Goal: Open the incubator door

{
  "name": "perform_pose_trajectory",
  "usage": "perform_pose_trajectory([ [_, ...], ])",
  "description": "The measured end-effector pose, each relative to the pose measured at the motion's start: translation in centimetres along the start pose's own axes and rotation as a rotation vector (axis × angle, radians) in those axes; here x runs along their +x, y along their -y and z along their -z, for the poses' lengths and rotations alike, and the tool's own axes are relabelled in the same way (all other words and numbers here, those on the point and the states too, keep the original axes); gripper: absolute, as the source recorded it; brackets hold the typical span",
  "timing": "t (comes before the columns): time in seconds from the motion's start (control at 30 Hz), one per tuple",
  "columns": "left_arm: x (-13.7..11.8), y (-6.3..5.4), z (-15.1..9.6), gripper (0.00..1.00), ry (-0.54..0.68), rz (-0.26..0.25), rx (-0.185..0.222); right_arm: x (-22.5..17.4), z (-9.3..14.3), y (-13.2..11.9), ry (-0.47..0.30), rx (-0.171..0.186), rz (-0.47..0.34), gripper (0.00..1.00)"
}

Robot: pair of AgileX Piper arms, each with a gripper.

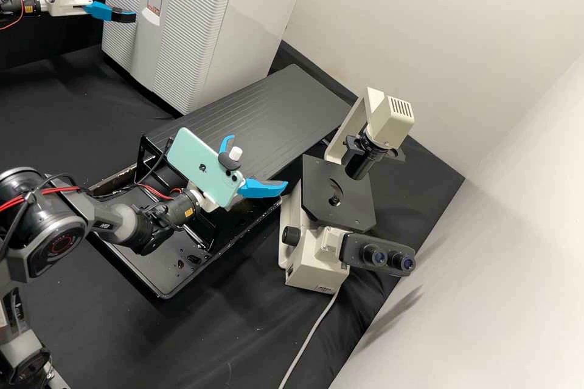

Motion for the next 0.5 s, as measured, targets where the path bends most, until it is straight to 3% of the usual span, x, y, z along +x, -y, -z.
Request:
perform_pose_trajectory([
  [0.3, 0.07, 0.23, 0.11, 1.00, 0.000, 0.005, -0.001, 0.00, 0.00, 0.00, 0.000, 0.000, 0.000, 1.00],
  [0.33, 0.07, 0.23, 0.11, 0.00, 0.000, 0.005, -0.001, 0.00, 0.00, 0.00, 0.000, 0.000, 0.000, 1.00],
  [0.5, 0.07, 0.23, 0.11, 0.00, 0.000, 0.005, -0.001, 0.00, 0.00, 0.00, 0.000, 0.000, 0.000, 1.00],
])
